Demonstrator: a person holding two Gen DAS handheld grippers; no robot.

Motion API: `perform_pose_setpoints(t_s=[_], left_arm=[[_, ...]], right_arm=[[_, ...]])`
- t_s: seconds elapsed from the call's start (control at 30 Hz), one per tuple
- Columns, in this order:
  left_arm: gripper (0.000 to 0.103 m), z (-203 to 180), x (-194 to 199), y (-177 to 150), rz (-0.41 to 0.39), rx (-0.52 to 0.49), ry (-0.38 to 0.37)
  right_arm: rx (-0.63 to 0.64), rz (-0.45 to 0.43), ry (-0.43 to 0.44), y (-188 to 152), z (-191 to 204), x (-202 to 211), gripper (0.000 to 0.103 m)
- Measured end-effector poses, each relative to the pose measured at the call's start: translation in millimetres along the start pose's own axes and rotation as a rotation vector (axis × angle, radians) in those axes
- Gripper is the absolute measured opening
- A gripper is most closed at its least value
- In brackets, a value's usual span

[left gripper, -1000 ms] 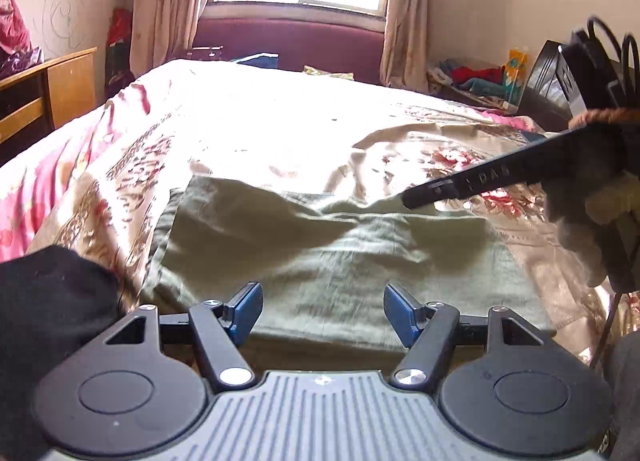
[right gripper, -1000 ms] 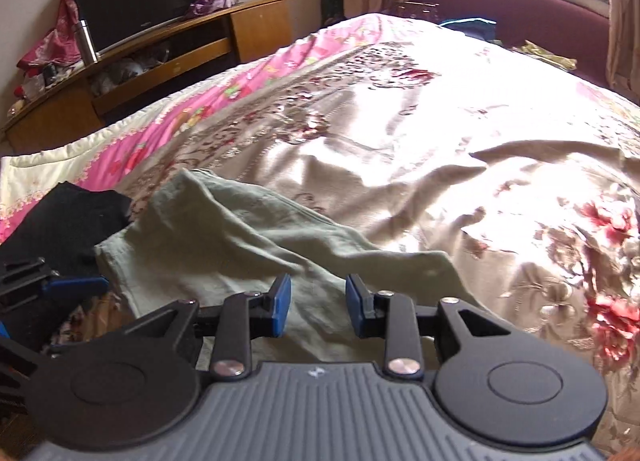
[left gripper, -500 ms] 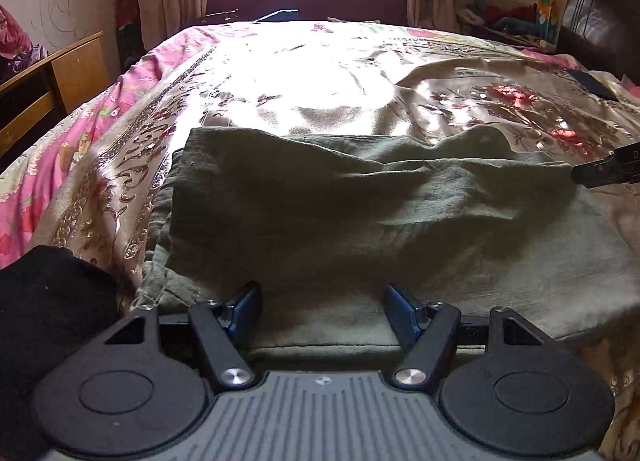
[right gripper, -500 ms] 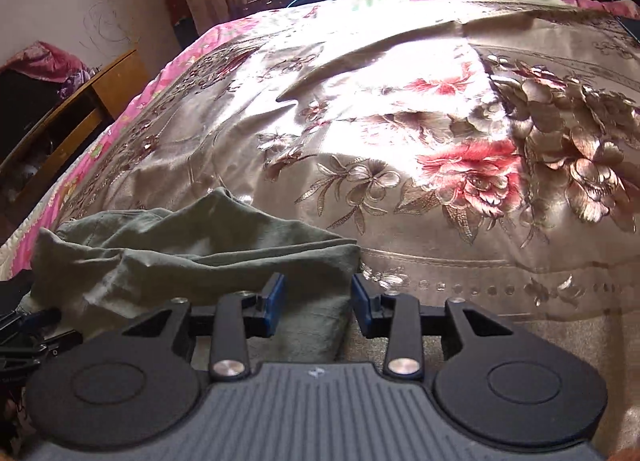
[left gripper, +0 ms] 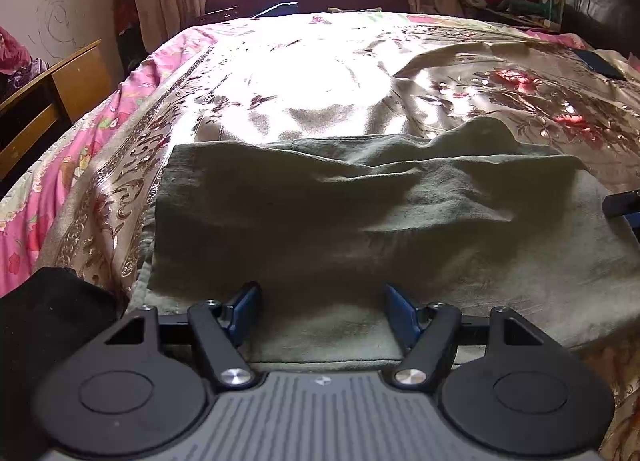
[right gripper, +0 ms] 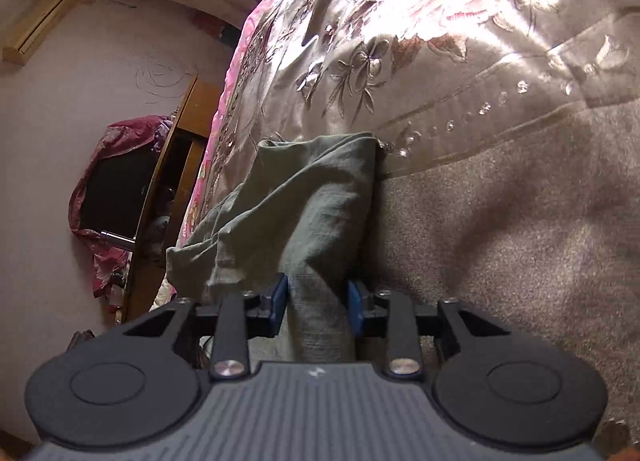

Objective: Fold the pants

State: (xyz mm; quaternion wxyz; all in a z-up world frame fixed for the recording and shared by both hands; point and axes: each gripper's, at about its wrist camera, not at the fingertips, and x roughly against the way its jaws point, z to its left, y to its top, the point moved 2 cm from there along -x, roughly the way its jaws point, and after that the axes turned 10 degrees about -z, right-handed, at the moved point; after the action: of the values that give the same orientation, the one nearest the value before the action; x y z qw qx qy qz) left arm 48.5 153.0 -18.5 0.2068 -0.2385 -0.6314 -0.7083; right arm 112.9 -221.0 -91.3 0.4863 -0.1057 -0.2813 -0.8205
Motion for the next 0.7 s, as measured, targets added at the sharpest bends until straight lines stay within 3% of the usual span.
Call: perform_pose_setpoints(t_s=[0.13, 0.43, 0.57, 0.7], left_arm=[[0.081, -11, -2, 2, -0.003, -0.044, -0.024], [0.082, -13, -8, 5, 0.008, -0.059, -0.037], [0.082, -15, -8, 4, 0.007, -0.086, -0.039], [0.086, -18, -11, 4, 0.000, -0.085, -0.035]], right_arm=[[0.019, 0.021, 0.006, 0, -1, 8, 0.035], [-0.032, 0.053, 0.122, 2, 5, -34, 0.033], [0.026, 0.057, 0.039, 5, 0, 1, 0.036], [0.019, 0.091, 0.026, 4, -6, 8, 0.034]])
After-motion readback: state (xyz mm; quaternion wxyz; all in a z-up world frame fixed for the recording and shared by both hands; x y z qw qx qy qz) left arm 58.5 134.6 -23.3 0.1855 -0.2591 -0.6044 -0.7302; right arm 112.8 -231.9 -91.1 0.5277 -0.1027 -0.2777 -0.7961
